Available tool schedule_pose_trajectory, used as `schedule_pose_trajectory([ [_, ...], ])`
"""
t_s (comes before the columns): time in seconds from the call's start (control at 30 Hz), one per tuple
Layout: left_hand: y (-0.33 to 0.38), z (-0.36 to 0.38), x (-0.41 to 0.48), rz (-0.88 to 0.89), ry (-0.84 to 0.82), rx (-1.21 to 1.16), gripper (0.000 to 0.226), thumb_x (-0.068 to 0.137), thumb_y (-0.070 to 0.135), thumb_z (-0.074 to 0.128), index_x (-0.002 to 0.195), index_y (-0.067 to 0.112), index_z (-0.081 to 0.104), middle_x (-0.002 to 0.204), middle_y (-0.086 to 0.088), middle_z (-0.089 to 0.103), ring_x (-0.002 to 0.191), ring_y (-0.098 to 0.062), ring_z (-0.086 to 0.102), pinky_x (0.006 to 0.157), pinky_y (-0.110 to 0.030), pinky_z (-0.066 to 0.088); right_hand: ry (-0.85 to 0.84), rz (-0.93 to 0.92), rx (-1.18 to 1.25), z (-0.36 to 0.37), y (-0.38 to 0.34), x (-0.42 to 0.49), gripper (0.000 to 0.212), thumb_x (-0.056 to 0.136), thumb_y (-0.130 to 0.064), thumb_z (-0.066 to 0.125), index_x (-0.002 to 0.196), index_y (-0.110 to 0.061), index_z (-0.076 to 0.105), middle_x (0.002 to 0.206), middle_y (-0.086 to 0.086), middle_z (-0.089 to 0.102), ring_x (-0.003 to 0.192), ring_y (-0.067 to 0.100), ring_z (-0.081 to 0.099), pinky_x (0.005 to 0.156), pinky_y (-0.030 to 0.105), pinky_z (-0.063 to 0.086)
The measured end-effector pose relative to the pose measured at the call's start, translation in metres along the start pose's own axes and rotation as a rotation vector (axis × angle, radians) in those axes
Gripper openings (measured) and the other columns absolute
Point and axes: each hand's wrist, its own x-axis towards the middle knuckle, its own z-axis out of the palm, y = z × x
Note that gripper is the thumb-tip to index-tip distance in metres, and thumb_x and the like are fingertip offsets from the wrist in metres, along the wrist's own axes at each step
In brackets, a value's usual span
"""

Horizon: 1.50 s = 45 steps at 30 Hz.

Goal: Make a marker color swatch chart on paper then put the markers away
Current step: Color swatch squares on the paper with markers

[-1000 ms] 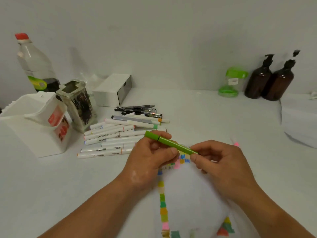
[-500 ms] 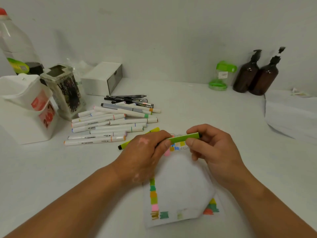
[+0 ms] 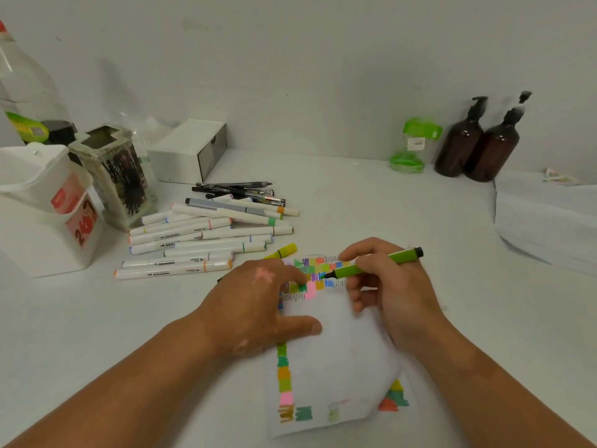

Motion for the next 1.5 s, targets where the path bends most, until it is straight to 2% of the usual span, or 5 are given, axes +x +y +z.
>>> schedule_pose_trajectory([
  [0.1, 0.002, 0.002, 0.000, -0.006, -0.029, 0.039, 0.083, 0.066, 0.085, 0.061, 0.136, 0.041, 0.053, 0.120, 0.020, 0.060, 0.093, 0.000, 0.045, 0.084, -0.022, 0.044, -0.043, 0.076, -0.165, 0.004, 0.002, 0.000, 0.015, 0.075, -0.016, 0.061, 0.077, -0.016, 0.076, 0.060, 0.010, 0.066, 0.052, 0.020, 0.060, 0.049, 0.031, 0.051],
  [0.3, 0.002, 0.003, 0.001, -0.029, -0.070, 0.057, 0.085, 0.068, 0.084, 0.059, 0.140, 0.041, 0.050, 0.123, 0.017, 0.060, 0.097, -0.003, 0.048, 0.081, -0.022, 0.041, 0.017, 0.041, -0.549, 0.007, 0.007, 0.002, 0.011, 0.073, -0.025, 0.069, 0.076, -0.033, 0.074, 0.057, -0.005, 0.069, 0.047, 0.005, 0.058, 0.048, 0.026, 0.047],
  [0.97, 0.000, 0.005, 0.004, -0.069, -0.074, 0.049, 0.085, 0.066, 0.085, 0.061, 0.139, 0.042, 0.051, 0.130, 0.014, 0.060, 0.109, -0.009, 0.054, 0.087, -0.027, 0.045, 0.021, 0.011, -0.595, 0.007, 0.007, -0.001, 0.015, 0.081, -0.020, 0.071, 0.076, -0.034, 0.072, 0.055, -0.005, 0.066, 0.047, 0.009, 0.059, 0.051, 0.032, 0.052],
  [1.23, 0.000, 0.005, 0.006, -0.082, -0.082, 0.043, 0.085, 0.065, 0.084, 0.062, 0.138, 0.043, 0.052, 0.127, 0.013, 0.061, 0.094, -0.005, 0.045, 0.085, -0.027, 0.044, 0.051, 0.011, -0.625, 0.006, 0.010, 0.000, 0.008, 0.079, -0.022, 0.072, 0.074, -0.028, 0.072, 0.055, -0.012, 0.064, 0.049, 0.002, 0.055, 0.048, 0.018, 0.042],
  [1.5, 0.000, 0.004, 0.005, -0.088, -0.088, 0.045, 0.086, 0.064, 0.085, 0.061, 0.138, 0.042, 0.053, 0.126, 0.013, 0.062, 0.092, -0.004, 0.044, 0.089, -0.029, 0.049, 0.056, 0.025, -0.618, 0.006, 0.012, 0.000, 0.008, 0.079, -0.022, 0.071, 0.074, -0.028, 0.071, 0.057, -0.012, 0.064, 0.051, 0.001, 0.055, 0.047, 0.018, 0.039],
])
